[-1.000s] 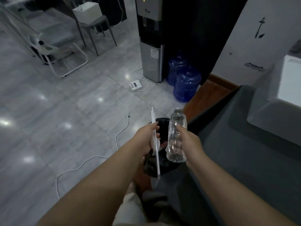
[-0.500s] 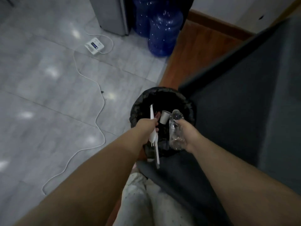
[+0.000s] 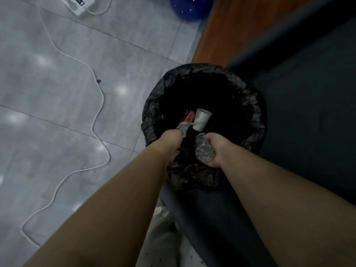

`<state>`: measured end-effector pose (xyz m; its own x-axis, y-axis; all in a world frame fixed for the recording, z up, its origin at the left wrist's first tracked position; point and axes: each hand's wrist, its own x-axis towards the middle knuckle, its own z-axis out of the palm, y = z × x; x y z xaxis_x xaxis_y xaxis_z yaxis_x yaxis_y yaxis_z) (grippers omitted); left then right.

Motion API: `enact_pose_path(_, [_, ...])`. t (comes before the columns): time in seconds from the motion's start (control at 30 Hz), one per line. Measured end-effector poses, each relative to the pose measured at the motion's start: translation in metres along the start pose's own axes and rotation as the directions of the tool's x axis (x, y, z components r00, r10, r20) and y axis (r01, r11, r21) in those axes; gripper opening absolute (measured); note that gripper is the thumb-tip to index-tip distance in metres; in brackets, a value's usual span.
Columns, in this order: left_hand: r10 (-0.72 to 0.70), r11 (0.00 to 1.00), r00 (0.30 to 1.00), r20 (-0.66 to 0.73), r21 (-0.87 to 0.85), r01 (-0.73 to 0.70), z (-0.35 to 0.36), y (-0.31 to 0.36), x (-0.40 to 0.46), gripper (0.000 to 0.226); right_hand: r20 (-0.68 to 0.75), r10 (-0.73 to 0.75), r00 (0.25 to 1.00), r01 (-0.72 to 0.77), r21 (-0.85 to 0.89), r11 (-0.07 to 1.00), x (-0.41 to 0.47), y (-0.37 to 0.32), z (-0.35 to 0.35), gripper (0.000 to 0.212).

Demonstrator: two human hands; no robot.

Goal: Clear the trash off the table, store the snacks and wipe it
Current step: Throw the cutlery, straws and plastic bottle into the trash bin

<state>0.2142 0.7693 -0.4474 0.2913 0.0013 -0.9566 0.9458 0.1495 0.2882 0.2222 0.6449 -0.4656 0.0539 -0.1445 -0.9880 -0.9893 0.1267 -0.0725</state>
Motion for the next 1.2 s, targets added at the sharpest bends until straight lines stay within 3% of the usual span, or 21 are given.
enact_pose_path(0.13, [0.084,0.990,0.994,-0.073,0.116,-0.075,-0.008,-0.011,0.016,0.038,-0.072,-0.016,0.997,0.013,-0.034,0.999,0.017,-0.005,0.001,0.018])
enact_pose_path(0.2, [0.105,0.987,0.993,-0.048,0.125,-0.098,-0.013,-0.019,0.020,0.041,-0.111,-0.023,0.994,0.015,-0.071,0.997,0.022,-0.006,-0.003,0.033])
enact_pose_path(0.33, [0.106,0.993,0.994,-0.025,0.055,-0.104,-0.013,-0.030,0.027,0.046,-0.154,-0.075,0.985,0.068,-0.054,0.996,0.017,-0.008,-0.004,0.031])
enact_pose_path(0.43, [0.099,0.995,0.995,-0.026,0.011,-0.099,-0.012,-0.030,0.022,0.031,-0.221,-0.120,0.968,0.121,-0.006,0.993,0.020,-0.007,-0.009,0.039])
enact_pose_path(0.53, [0.104,0.994,0.995,-0.008,-0.019,-0.104,-0.014,-0.034,0.018,0.021,-0.284,-0.125,0.951,0.127,-0.008,0.992,0.015,-0.009,-0.014,0.034])
enact_pose_path(0.63, [0.084,0.996,0.996,-0.007,-0.036,-0.084,-0.016,-0.036,0.009,0.033,-0.283,-0.128,0.950,0.126,-0.023,0.992,0.004,-0.011,-0.019,0.040])
enact_pose_path(0.87, [0.100,0.993,0.994,-0.046,-0.057,-0.103,-0.016,-0.011,-0.068,0.036,-0.233,-0.197,0.952,0.180,-0.091,0.979,-0.062,-0.009,-0.043,0.046])
enact_pose_path(1.0, [0.116,0.990,0.993,0.003,-0.075,-0.116,-0.009,0.001,-0.134,0.034,-0.181,-0.166,0.969,0.160,-0.046,0.986,-0.117,-0.001,-0.057,0.047])
enact_pose_path(1.13, [0.109,0.989,0.994,-0.005,-0.099,-0.109,0.003,0.022,-0.187,0.019,-0.137,-0.244,0.960,0.248,0.011,0.969,-0.196,0.008,-0.060,0.044])
enact_pose_path(1.2, [0.132,0.988,0.991,-0.025,-0.078,-0.133,0.011,0.030,-0.205,0.024,-0.135,-0.329,0.935,0.335,0.025,0.942,-0.233,0.013,-0.058,0.039])
